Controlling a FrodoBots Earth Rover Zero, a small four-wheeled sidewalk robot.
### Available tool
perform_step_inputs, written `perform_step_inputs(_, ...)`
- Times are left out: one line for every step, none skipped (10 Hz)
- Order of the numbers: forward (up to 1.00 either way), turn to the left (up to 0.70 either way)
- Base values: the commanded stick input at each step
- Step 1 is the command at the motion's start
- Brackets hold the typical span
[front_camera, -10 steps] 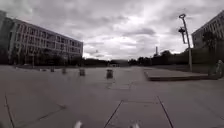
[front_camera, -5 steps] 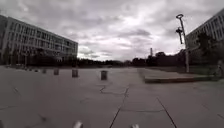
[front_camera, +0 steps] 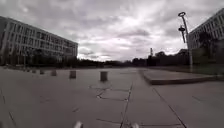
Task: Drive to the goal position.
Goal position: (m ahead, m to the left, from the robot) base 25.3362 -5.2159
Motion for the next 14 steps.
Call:
perform_step_inputs(0.70, 0.00)
perform_step_inputs(0.70, 0.00)
perform_step_inputs(0.70, -0.03)
perform_step_inputs(0.70, -0.24)
perform_step_inputs(0.70, -0.28)
perform_step_inputs(0.70, -0.29)
perform_step_inputs(0.70, -0.29)
perform_step_inputs(0.70, -0.29)
perform_step_inputs(0.70, -0.28)
perform_step_inputs(0.70, -0.12)
perform_step_inputs(0.70, 0.00)
perform_step_inputs(0.70, 0.00)
perform_step_inputs(0.70, 0.00)
perform_step_inputs(0.70, 0.00)
